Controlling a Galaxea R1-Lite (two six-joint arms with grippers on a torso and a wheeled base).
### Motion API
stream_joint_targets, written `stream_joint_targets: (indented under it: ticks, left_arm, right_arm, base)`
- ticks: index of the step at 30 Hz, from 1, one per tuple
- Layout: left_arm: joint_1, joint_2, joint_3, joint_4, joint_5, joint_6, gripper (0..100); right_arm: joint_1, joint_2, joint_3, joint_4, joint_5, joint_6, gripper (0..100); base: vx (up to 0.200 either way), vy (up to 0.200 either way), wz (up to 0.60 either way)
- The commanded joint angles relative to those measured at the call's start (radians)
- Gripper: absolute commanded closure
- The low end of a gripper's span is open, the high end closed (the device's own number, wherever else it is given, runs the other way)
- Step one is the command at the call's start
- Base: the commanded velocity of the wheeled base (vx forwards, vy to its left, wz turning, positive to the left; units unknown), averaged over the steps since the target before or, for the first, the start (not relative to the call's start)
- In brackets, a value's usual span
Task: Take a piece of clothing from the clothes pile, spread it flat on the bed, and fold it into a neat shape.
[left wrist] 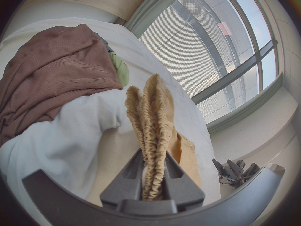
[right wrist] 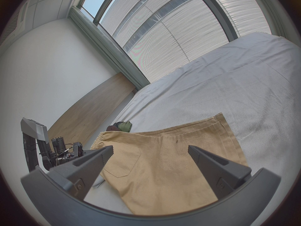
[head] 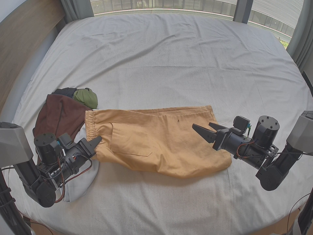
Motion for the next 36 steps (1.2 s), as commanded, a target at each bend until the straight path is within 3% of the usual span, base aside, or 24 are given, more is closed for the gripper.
stream_joint_targets:
  ticks: [1,11,36]
  left_arm:
    - [-0.045,-0.014,-0.034,-0.001,0.005,0.002,100]
    - [-0.200,-0.007,-0.094,0.001,0.031,0.008,100]
    - [-0.374,0.139,-0.367,0.004,0.035,0.014,100]
  right_arm:
    - [-0.011,-0.011,-0.004,-0.001,0.000,0.000,0]
    - [-0.086,-0.092,-0.007,0.009,0.003,-0.001,0]
    - [-0.165,-0.166,-0.014,0.015,0.040,-0.001,0]
  base:
    - [0.000,0.000,0.00]
    - [0.000,0.000,0.00]
    - [0.000,0.000,0.00]
